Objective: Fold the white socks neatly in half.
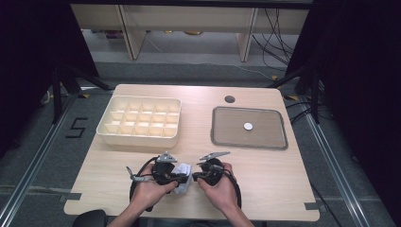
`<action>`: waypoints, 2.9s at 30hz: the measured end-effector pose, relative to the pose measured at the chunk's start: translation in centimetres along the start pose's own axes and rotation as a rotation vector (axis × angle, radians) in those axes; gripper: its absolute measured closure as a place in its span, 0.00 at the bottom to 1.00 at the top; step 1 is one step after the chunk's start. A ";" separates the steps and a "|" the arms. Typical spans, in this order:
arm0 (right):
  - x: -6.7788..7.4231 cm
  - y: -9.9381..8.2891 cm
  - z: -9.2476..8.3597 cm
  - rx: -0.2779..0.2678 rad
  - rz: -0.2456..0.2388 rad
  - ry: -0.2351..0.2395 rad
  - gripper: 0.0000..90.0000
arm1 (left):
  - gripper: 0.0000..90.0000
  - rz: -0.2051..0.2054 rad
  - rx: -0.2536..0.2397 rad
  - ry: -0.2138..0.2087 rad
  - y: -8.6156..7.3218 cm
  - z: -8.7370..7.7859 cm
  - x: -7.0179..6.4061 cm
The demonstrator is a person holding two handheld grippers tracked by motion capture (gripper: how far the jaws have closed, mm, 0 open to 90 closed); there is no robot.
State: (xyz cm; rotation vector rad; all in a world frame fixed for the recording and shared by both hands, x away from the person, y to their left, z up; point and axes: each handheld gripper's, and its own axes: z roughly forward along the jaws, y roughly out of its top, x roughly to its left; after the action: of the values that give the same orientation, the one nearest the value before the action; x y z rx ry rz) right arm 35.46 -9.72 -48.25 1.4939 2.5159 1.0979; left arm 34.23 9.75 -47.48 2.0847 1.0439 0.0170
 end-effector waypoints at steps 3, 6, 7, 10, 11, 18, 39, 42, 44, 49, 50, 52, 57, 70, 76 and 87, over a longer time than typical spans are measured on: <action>-0.6 0.9 -1.1 -0.043 0.029 0.036 0.87 | 0.93 0.004 0.001 0.003 -0.1 0.1 -0.1; -0.7 1.6 -1.6 -0.080 0.039 0.060 0.81 | 0.93 0.009 0.003 0.009 -0.1 0.2 -0.2; -0.8 1.8 -1.7 -0.093 0.033 0.080 0.79 | 0.93 0.010 0.000 0.016 -0.1 0.2 -0.3; -0.6 2.2 -1.5 -0.101 0.048 0.108 0.75 | 0.93 0.012 0.004 0.014 -0.1 0.2 -0.3; -0.7 2.3 -1.4 -0.089 0.049 0.106 0.75 | 0.93 0.012 -0.003 0.021 -0.1 0.2 -0.4; -0.7 2.7 -0.5 -0.053 0.083 0.105 0.75 | 0.93 0.021 0.000 0.013 -0.2 0.2 -0.3; -0.9 2.6 0.6 -0.020 0.077 0.115 0.95 | 0.87 0.002 -0.069 -0.017 -0.5 -2.2 -1.4; -1.1 2.6 0.6 -0.004 0.072 0.108 0.95 | 0.87 0.004 -0.060 -0.022 -1.0 -2.6 -1.6; -1.1 2.5 0.7 0.000 0.074 0.103 0.95 | 0.87 0.000 -0.049 -0.026 -1.3 -2.4 -1.4; -1.0 2.5 0.7 0.003 0.070 0.101 0.95 | 0.94 -0.009 -0.012 -0.028 -1.7 -1.5 -0.9; -1.0 2.4 0.9 -0.013 0.070 0.096 0.95 | 0.95 -0.008 -0.004 -0.020 -1.8 -1.3 -0.8; -1.0 2.4 0.8 0.012 0.086 0.122 0.95 | 0.97 -0.007 0.000 -0.034 -1.9 -0.8 -0.7; -1.0 2.2 1.0 0.014 0.070 0.084 0.95 | 0.99 -0.007 0.025 -0.040 -2.1 -0.2 -0.8; -0.8 2.0 1.5 0.006 0.069 0.073 0.95 | 0.99 0.003 0.034 -0.039 -2.3 0.2 -0.8; -0.9 1.8 1.6 0.004 0.056 0.061 0.95 | 0.88 0.005 -0.023 -0.029 -1.6 -2.1 -1.2; -1.0 1.7 1.7 -0.006 0.047 0.062 0.95 | 0.52 -0.111 -0.006 0.045 0.2 -2.6 3.2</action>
State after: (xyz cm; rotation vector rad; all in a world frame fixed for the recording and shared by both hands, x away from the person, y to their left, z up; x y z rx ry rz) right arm 37.89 -9.02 -48.80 1.5492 2.5269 1.1752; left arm 35.59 13.57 -46.59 2.0261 1.1841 0.0109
